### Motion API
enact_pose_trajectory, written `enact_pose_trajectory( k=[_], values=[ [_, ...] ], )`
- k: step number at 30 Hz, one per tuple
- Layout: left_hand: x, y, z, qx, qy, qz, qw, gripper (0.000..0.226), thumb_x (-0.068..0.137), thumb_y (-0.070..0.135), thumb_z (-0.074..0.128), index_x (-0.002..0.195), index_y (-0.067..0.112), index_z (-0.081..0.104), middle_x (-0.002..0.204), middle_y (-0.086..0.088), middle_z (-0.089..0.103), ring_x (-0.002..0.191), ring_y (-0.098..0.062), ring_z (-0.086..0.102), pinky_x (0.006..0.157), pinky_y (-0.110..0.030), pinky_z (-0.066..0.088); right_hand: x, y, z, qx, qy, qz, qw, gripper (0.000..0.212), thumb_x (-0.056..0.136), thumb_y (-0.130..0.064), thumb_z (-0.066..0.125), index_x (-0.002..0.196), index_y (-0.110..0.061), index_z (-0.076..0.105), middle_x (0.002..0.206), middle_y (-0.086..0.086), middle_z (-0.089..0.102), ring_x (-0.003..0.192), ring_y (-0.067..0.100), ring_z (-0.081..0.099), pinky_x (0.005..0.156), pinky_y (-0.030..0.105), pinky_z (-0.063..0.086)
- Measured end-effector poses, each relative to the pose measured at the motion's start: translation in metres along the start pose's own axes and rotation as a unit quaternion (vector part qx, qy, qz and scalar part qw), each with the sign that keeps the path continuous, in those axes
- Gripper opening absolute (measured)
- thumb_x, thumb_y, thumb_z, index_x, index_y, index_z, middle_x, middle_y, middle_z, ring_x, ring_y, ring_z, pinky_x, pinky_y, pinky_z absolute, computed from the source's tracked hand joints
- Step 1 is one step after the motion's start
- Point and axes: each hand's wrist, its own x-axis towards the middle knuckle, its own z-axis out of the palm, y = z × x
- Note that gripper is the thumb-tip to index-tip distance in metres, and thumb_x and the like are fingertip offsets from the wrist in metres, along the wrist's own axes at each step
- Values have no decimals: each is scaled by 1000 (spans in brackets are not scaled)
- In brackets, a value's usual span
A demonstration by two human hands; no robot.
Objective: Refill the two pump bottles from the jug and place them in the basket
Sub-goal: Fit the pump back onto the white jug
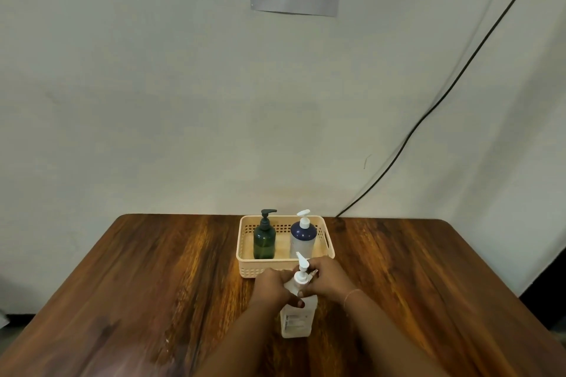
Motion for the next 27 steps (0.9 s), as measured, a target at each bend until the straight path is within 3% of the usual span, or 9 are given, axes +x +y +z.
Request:
enact_pose_trajectory(
  k=[2,5,14,19,22,25,27],
  values=[
    [0,0,1,5,5,2,1000,64,68,18,82,127,22,59,123,-3,66,115,-22,60,94,-33,52,-4,8,10,70,34,14,997,48,71,-7,76,116,-12,63,119,7,66,105,22,60,85,27,51],
    [0,0,2,5,13,-1,1000,63,69,17,81,128,22,59,124,-3,66,116,-22,59,94,-33,51,-7,11,24,112,111,25,987,44,68,-7,77,111,-11,66,112,8,69,98,21,63,86,37,55],
    [-2,-1,6,1,29,-6,1000,66,72,17,79,132,22,54,133,-2,59,123,-24,55,99,-36,49,-14,12,40,156,204,45,965,37,59,-17,84,93,-10,70,98,6,72,84,17,64,77,30,56],
    [-10,-7,10,-28,34,8,999,72,75,19,76,140,21,45,141,-2,52,131,-23,47,106,-38,44,-22,14,45,170,213,39,961,45,62,-13,82,104,-9,67,105,5,70,92,18,63,81,29,54],
    [-15,-10,13,-32,45,14,998,75,82,25,70,146,19,32,147,-2,45,135,-22,42,108,-35,40,-31,22,52,177,242,49,953,47,65,-21,81,107,-10,65,104,3,66,96,20,61,78,26,50],
    [-18,-14,19,-61,69,-29,995,76,80,31,71,144,14,35,139,-4,53,126,-22,52,100,-32,48,-37,29,57,201,204,103,953,20,74,-34,74,79,-16,65,86,1,69,73,11,58,58,17,40],
    [-21,-14,23,-87,73,-52,992,63,78,35,73,134,15,52,128,-2,63,115,-20,60,93,-34,54,-35,37,58,180,191,108,959,25,78,-37,69,70,-14,65,77,2,69,66,7,57,53,16,37]
  ],
)
